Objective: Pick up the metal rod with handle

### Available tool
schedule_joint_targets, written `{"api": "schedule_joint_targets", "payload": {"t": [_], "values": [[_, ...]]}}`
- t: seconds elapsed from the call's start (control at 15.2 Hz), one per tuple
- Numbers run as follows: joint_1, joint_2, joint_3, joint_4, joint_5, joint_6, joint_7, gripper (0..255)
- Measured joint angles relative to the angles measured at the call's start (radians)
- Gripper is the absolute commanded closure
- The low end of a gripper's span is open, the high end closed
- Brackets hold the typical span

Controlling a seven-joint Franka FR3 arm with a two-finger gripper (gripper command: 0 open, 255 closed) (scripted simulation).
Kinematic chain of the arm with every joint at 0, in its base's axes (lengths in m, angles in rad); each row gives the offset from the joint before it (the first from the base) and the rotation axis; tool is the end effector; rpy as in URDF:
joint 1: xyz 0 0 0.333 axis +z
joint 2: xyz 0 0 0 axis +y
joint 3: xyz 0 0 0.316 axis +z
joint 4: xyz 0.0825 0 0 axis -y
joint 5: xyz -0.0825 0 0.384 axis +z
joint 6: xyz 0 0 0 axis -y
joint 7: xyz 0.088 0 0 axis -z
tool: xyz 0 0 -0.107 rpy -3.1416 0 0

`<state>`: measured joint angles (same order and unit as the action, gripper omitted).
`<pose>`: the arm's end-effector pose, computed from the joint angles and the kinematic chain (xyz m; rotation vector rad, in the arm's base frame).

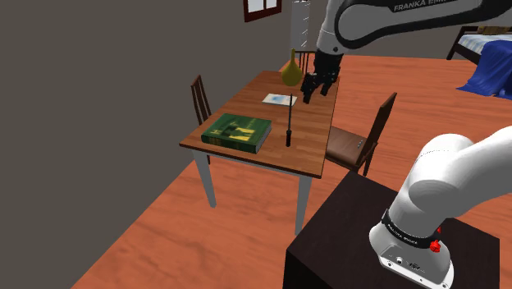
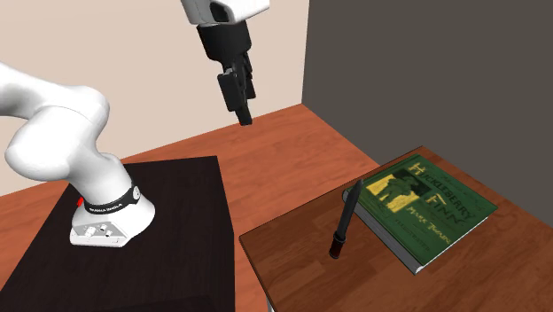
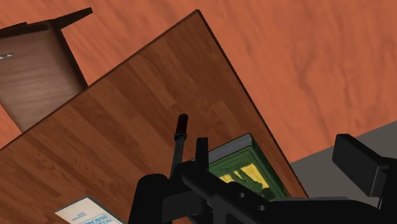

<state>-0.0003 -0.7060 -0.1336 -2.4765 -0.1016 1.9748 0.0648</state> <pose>0.3550 -0.0612 0.5421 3.1031 -0.2256 0.3130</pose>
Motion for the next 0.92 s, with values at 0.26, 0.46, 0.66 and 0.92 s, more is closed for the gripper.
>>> {"api": "schedule_joint_targets", "payload": {"t": [0.26, 0.46, 0.66, 0.92], "values": [[-0.009, 0.073, -0.044, -0.061, -0.020, 0.170, -0.037, 0], [-0.010, 0.149, -0.075, -0.091, -0.028, 0.303, -0.063, 0], [-0.006, 0.252, -0.113, -0.091, -0.025, 0.433, -0.098, 0], [0.011, 0.390, -0.168, -0.088, 0.004, 0.604, -0.161, 0]]}}
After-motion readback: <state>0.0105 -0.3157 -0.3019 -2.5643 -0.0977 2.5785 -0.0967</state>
